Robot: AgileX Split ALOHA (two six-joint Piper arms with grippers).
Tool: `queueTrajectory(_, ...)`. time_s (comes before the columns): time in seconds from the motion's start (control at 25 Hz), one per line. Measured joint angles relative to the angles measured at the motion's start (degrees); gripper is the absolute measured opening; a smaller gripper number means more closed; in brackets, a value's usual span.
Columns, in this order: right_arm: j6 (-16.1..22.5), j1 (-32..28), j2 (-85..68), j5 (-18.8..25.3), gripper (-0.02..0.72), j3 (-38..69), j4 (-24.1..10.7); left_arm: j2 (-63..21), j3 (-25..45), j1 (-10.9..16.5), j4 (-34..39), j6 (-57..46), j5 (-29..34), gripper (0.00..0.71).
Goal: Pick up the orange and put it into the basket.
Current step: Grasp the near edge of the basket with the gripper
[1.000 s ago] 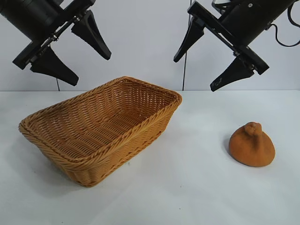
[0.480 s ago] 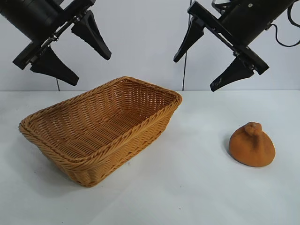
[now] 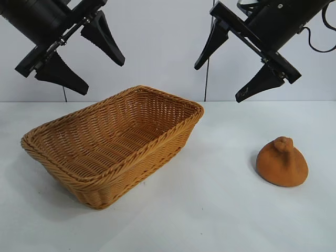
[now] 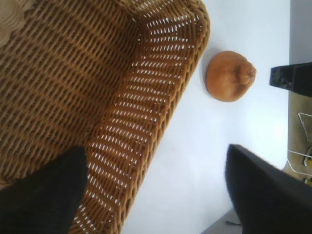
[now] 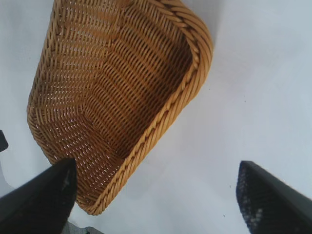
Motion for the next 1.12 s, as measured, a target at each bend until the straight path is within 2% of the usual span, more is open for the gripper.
queueTrajectory(0.12,0.0,0.0,0.0,0.0,0.61,0.0,0.0,-2.9,0.7,2.2,4.5,-5.2,0.5,0.557)
queueTrajectory(0.24,0.0,0.0,0.0,0.0,0.61,0.0,0.0,-7.3,3.7,2.7,10.8,-13.0,0.8,0.557)
queueTrajectory(0.44,0.0,0.0,0.0,0.0,0.61,0.0,0.0,-16.3,14.5,2.7,20.0,-28.4,-1.8,0.557)
queueTrajectory(0.64,0.0,0.0,0.0,0.0,0.61,0.0,0.0,-20.8,25.8,2.7,21.8,-41.4,-9.1,0.557)
queueTrajectory(0.76,0.0,0.0,0.0,0.0,0.61,0.0,0.0,-20.0,29.4,1.8,22.1,-44.4,-12.1,0.557)
queueTrajectory(0.96,0.0,0.0,0.0,0.0,0.61,0.0,0.0,-17.7,30.0,-2.0,22.0,-47.0,-17.1,0.557)
queueTrajectory(1.12,0.0,0.0,0.0,0.0,0.61,0.0,0.0,-13.8,30.0,-3.9,21.8,-49.0,-19.6,0.557)
